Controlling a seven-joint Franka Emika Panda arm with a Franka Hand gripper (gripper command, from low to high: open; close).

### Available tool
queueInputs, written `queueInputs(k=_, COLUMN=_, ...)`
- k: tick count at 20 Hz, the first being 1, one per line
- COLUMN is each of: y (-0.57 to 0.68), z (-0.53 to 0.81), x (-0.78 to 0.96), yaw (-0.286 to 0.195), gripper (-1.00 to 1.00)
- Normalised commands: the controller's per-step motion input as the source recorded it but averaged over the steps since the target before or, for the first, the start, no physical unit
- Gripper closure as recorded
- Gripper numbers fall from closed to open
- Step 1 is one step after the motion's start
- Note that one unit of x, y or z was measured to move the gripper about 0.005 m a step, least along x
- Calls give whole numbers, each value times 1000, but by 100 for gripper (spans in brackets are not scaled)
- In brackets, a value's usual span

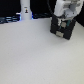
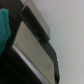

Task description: Open the kcup holder, insert the kcup into the holder, and close the kcup holder

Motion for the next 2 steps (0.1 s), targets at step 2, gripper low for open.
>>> queueInputs(k=2, y=253, z=536, x=-87, yaw=69, gripper=-100)
